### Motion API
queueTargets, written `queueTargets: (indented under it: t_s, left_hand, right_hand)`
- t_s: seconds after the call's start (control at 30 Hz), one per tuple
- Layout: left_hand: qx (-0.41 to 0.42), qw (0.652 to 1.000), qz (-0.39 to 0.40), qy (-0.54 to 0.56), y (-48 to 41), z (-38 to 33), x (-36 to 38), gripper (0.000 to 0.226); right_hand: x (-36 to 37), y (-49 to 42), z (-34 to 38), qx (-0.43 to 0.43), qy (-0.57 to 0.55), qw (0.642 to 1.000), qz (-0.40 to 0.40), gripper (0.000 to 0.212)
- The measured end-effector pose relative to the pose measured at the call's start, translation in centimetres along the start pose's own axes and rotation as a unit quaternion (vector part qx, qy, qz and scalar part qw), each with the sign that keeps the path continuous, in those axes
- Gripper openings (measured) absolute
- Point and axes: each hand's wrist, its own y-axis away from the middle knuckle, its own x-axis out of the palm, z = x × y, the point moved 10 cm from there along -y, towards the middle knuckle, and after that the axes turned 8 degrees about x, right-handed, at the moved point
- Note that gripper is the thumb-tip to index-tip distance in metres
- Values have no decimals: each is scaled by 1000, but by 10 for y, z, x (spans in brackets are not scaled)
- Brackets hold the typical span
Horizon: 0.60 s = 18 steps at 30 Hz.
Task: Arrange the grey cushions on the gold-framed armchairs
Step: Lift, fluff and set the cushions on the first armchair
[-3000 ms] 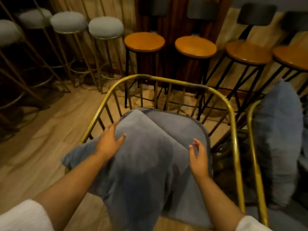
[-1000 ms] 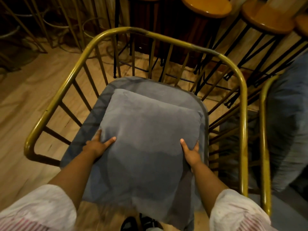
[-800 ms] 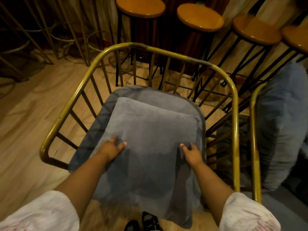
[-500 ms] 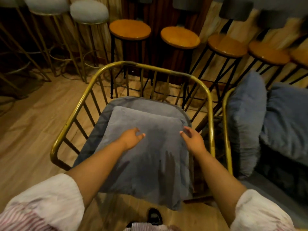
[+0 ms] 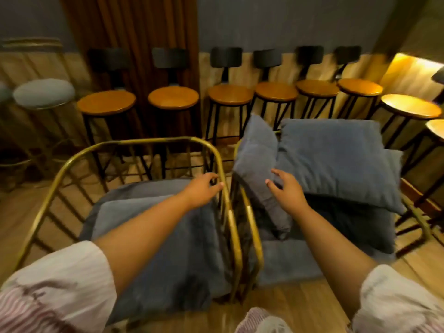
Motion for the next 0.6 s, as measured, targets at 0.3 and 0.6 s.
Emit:
queueTargets:
  t_s: [0.3, 0.6]
  left_hand:
    - [53, 996, 17, 66, -94, -171, 134, 58]
    - [27, 995, 26, 89, -198, -219, 187, 65]
  right_hand:
    - [-161, -40, -181, 75, 40, 996, -7, 50]
    - [-254, -138, -290, 202, -41, 977, -61, 57]
